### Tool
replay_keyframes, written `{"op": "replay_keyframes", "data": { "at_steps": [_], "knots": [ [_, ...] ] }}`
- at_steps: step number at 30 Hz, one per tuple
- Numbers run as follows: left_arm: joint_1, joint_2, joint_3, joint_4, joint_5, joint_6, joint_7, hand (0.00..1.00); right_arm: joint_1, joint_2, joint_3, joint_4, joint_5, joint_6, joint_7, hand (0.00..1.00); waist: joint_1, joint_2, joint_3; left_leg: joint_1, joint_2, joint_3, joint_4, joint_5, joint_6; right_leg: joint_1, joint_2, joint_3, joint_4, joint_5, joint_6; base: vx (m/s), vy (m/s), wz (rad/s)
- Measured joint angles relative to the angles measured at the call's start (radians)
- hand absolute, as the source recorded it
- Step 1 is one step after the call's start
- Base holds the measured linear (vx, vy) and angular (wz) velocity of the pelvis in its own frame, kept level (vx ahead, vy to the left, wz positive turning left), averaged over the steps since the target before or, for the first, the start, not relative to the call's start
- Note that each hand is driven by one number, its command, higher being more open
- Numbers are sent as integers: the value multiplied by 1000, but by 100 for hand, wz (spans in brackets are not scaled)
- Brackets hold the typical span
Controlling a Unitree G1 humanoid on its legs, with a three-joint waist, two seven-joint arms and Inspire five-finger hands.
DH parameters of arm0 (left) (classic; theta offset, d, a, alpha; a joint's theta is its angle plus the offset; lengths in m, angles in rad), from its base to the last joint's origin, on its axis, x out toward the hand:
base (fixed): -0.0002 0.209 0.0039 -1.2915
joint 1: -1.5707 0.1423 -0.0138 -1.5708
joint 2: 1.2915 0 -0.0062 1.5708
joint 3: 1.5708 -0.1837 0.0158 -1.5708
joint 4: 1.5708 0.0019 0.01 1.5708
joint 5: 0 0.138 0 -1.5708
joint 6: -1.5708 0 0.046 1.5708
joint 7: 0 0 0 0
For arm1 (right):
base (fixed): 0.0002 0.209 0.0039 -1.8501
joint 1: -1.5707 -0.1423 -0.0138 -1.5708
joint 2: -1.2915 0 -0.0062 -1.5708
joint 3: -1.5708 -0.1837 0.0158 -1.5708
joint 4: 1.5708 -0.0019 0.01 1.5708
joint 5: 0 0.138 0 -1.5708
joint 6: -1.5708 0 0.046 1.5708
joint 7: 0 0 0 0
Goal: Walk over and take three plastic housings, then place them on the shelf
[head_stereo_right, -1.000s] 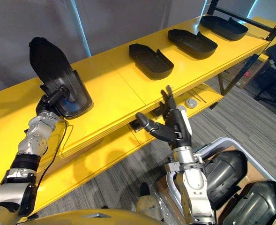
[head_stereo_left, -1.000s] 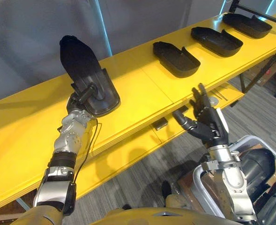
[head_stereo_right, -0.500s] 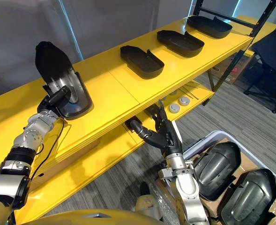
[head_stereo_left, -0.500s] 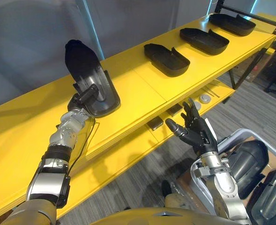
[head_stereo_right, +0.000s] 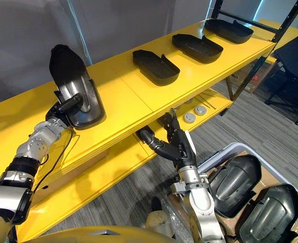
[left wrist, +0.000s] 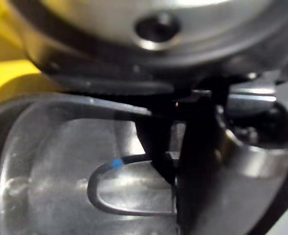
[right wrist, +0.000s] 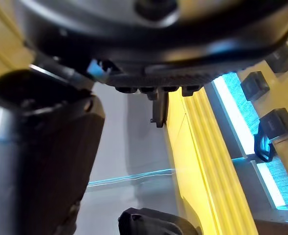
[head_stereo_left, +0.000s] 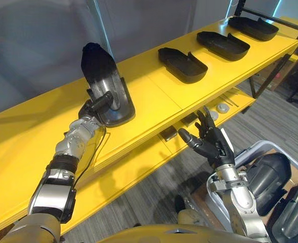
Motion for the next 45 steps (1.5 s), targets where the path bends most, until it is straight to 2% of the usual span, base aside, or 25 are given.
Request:
{"op": "replay_keyframes", "data": {
  "at_steps": [8,19,22,28,32,36,40,45],
  "knots": [
    [-5,-3,-12,-3,0,1,21,100,0,-2,20,0,0,0,-7,100,-2,-12,7,0,-2,-7,-9,3,1,-3,-1,-8,0,-2,-2,-54,-25,3],
    [-16,-32,-11,-20,11,-6,129,100,0,-2,62,0,0,0,-26,100,-18,-16,8,0,-5,-20,-22,15,2,-2,-4,-20,0,-4,-4,-44,-21,3],
    [-24,-50,-11,-22,80,-16,152,100,0,-2,63,0,0,-1,-28,100,-20,-16,7,2,-6,-25,-35,21,-5,-2,-4,-24,0,-4,-4,-39,-22,5],
    [-53,-61,-11,-19,293,-17,225,100,0,-2,83,0,0,-5,-43,100,-28,-20,7,4,-6,-25,-45,33,-2,-1,-1,-24,1,-3,-3,-19,-12,0],
    [-61,-61,-11,-12,399,-14,240,100,0,-1,92,0,0,-6,-44,100,-29,-25,5,8,-6,-24,-51,37,1,0,0,-24,3,0,0,0,0,0],
    [-90,-63,-13,20,531,17,269,100,-10,-2,107,2,-21,-21,-51,100,-27,-32,3,20,-6,-25,-52,37,1,13,0,-27,4,0,0,0,0,0],
    [-99,-69,-15,22,638,45,291,100,-51,-2,121,4,-21,-52,-98,100,-25,-44,-3,19,-6,-32,-52,38,2,15,-1,-34,4,0,0,-27,-17,4],
    [-131,-88,-42,42,741,89,317,100,-104,-3,124,28,-21,-76,-151,100,-21,-47,-5,18,-6,-44,-52,42,4,21,-3,-47,4,0,0,-34,-24,7]
  ]
}}
